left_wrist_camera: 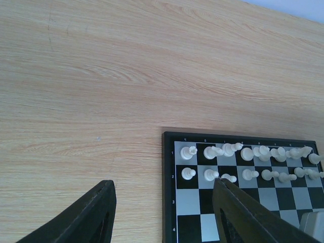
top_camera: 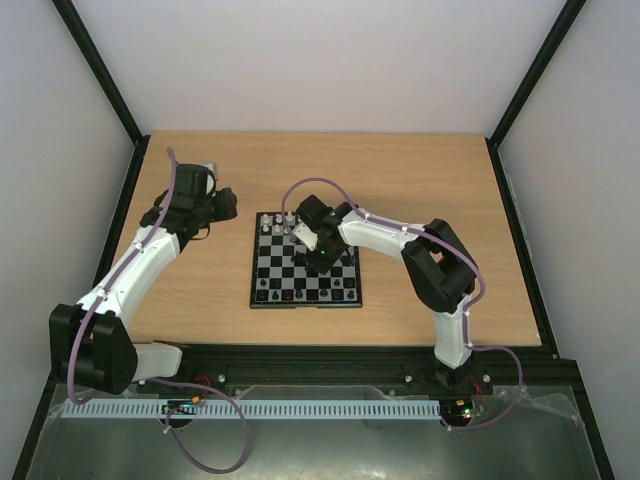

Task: Set up the chess pieces on the board

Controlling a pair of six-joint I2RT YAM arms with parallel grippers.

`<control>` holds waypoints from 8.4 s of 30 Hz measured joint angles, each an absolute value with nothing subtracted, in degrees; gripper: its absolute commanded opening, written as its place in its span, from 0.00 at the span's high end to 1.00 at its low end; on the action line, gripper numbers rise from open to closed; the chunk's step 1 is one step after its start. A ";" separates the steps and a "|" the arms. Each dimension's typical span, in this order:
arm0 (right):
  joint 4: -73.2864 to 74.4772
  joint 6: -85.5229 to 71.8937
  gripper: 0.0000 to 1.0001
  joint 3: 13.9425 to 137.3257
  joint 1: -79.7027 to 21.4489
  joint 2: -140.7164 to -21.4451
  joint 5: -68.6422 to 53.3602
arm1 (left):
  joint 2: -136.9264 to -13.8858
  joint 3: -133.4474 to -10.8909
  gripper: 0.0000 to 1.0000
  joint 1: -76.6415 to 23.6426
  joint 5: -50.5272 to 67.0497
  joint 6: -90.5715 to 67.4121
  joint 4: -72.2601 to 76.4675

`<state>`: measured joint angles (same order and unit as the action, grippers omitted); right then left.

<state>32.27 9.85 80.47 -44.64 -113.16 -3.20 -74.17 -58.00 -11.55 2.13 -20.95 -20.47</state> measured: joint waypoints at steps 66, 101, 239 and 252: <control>14.22 14.83 0.87 57.98 -44.27 -84.34 -11.16 | -92.79 -55.20 0.78 -27.75 50.87 -27.03 -7.92; 13.76 5.08 0.47 54.74 -21.58 -77.28 -25.30 | -80.73 -60.45 0.88 -43.59 12.32 -14.59 -25.85; 23.22 14.44 0.52 69.63 -30.57 -92.27 -19.31 | -59.02 -48.93 0.01 -36.73 -18.06 -18.02 -11.92; 27.79 17.43 0.65 78.06 -40.53 -103.04 -13.80 | -59.90 -47.13 0.01 -31.14 -24.10 -20.36 -16.53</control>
<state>27.79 17.43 78.06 -40.53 -103.04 -13.80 -59.90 -47.13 -31.14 -24.10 -20.36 -16.53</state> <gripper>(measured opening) 0.361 0.991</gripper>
